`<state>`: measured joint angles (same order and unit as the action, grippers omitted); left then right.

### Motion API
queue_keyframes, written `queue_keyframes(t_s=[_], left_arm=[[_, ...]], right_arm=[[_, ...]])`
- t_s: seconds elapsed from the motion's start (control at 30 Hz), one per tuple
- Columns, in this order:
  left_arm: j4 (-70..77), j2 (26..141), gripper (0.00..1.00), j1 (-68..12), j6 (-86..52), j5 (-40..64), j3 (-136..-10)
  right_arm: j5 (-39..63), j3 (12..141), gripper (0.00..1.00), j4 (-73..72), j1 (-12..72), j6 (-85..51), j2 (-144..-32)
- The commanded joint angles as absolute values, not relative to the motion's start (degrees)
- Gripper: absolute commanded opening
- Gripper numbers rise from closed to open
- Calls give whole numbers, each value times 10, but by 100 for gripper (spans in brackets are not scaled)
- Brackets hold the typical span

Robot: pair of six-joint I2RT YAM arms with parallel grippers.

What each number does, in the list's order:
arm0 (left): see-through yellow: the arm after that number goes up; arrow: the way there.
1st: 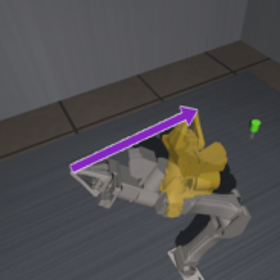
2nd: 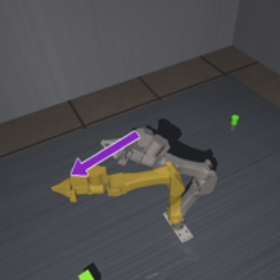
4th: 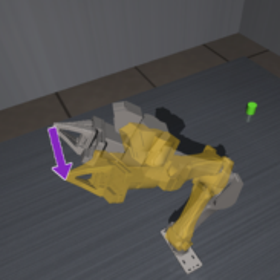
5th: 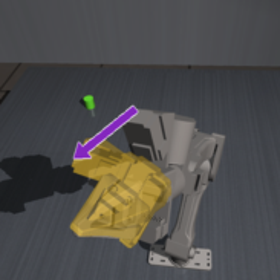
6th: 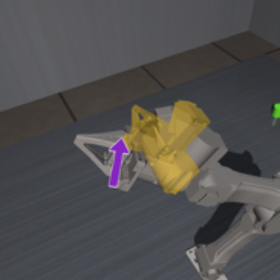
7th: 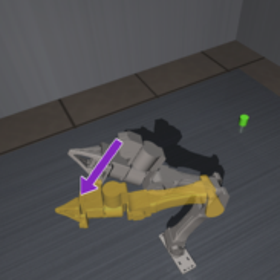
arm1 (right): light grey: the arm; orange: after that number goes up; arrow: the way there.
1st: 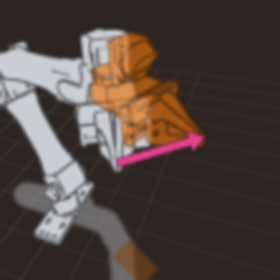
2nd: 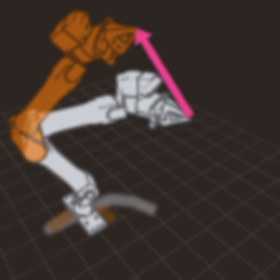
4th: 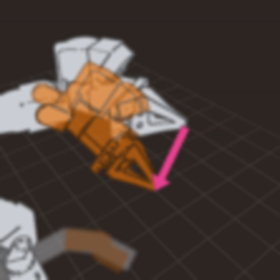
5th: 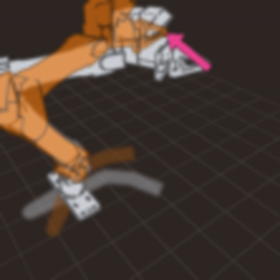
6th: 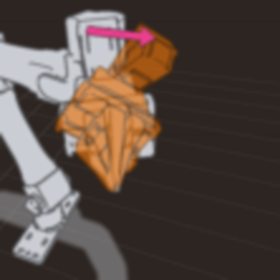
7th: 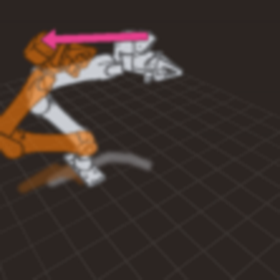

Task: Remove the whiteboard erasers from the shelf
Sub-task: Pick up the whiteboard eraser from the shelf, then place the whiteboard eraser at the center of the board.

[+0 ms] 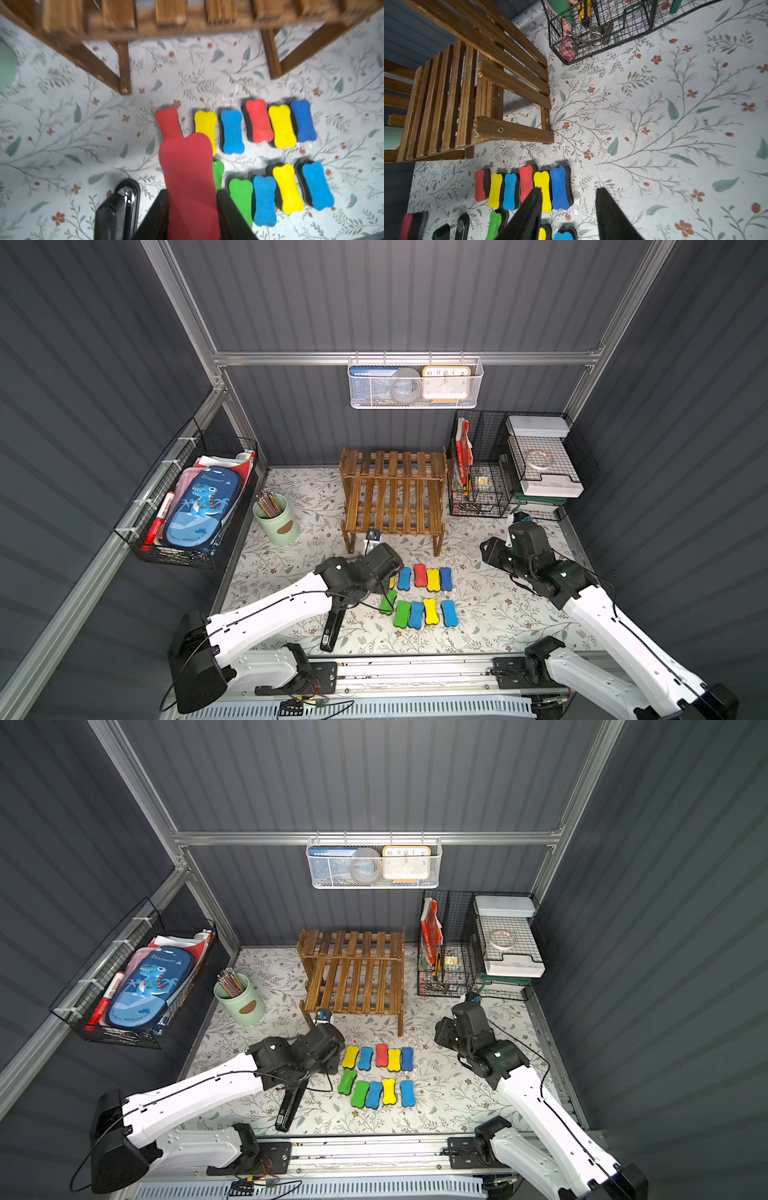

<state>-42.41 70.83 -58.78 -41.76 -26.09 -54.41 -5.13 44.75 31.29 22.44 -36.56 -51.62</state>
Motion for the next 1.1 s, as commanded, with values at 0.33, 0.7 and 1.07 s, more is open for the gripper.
queue_keyframes(t_s=[0.33,0.7,1.07], left_arm=[[-384,729,38,-595,-552,-199,-438],[-354,788,38,-594,-495,-215,-435],[-338,815,42,-591,-461,-213,-418]], right_arm=[[-54,456,47,317,221,-362,-512],[-52,454,47,314,220,-364,-513],[-53,454,47,315,219,-363,-514]])
